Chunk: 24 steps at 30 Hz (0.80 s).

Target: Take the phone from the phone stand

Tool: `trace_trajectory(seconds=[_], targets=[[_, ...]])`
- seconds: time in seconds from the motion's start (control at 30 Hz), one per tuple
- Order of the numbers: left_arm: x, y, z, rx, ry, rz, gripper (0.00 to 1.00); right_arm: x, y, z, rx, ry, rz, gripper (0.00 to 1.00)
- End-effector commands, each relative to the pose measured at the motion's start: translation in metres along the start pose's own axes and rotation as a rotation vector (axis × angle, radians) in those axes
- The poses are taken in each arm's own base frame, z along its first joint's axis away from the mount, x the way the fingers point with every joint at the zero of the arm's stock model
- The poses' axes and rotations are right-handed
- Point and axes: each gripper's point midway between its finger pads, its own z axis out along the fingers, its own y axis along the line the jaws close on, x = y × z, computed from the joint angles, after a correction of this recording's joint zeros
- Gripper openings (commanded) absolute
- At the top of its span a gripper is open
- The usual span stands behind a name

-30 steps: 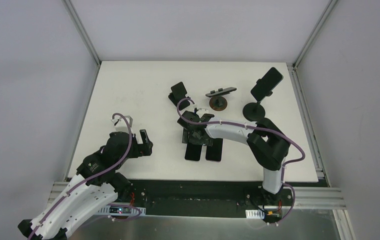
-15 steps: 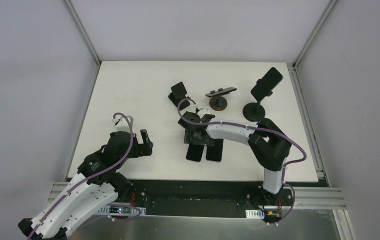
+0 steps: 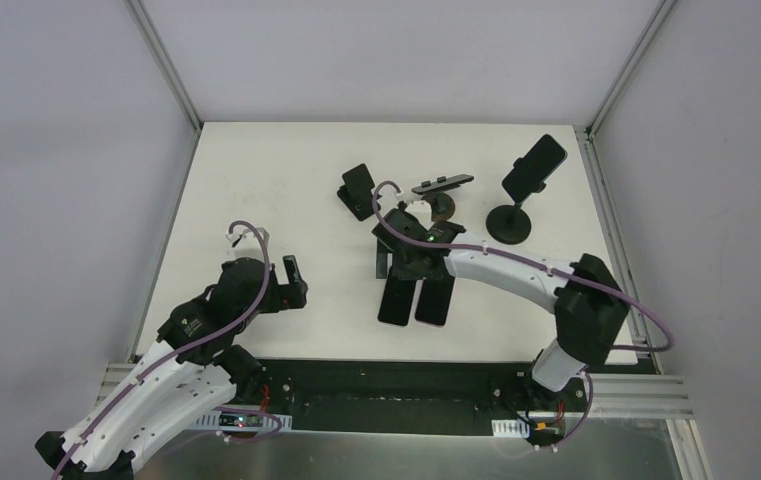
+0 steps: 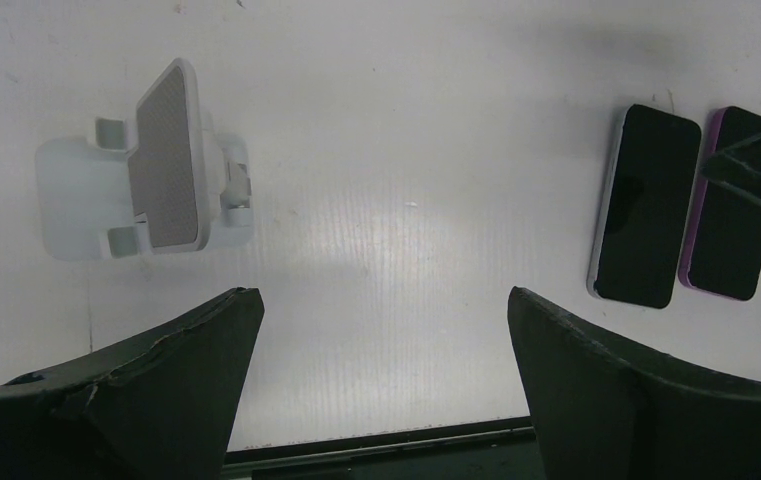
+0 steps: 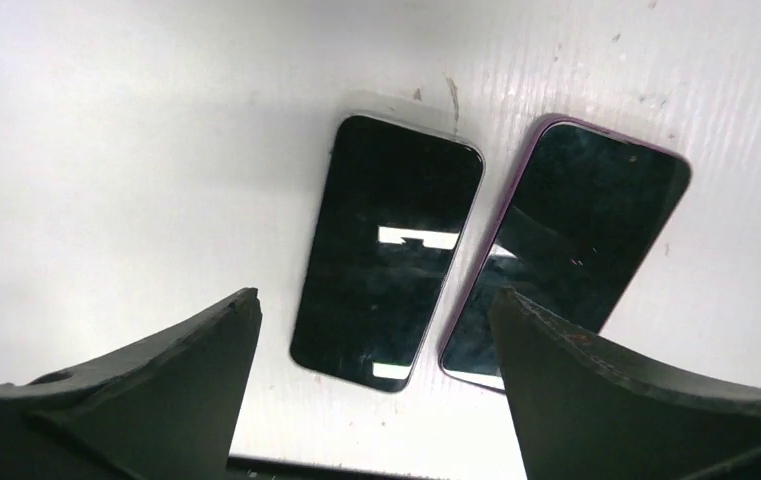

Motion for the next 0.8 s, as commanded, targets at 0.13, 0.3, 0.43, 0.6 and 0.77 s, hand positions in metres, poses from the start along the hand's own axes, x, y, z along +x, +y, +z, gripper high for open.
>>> trace_trajectory(seconds=[0.13,0.3,0.43,0.6,0.77], targets=[[-0.034,-0.009,-0.009,-0.017,-0.048,-0.023,0.99,-0.056,-0.022,-0.076,-0.158,-0.096,0.110,0.88],[-0.038,-0.013,-0.007,-0.016,-0.037,0.001,0.99,-0.083,-0.049,-0.107,-0.201,-0.150,0.198,0.88],[-0.046,-0.024,-0.009,0.021,-0.016,0.055,0.99,-0.098,-0.069,-0.136,-0.219,-0.216,0.249,0.88],[-0.059,-0.039,-0.013,0.067,-0.013,0.096,0.99,-0.109,-0.093,-0.159,-0.227,-0.292,0.354,0.88],[-0.075,-0.073,-0.011,0.184,0.021,0.168,0.99,-0.103,-0.104,-0.172,-0.238,-0.324,0.367,0.88]])
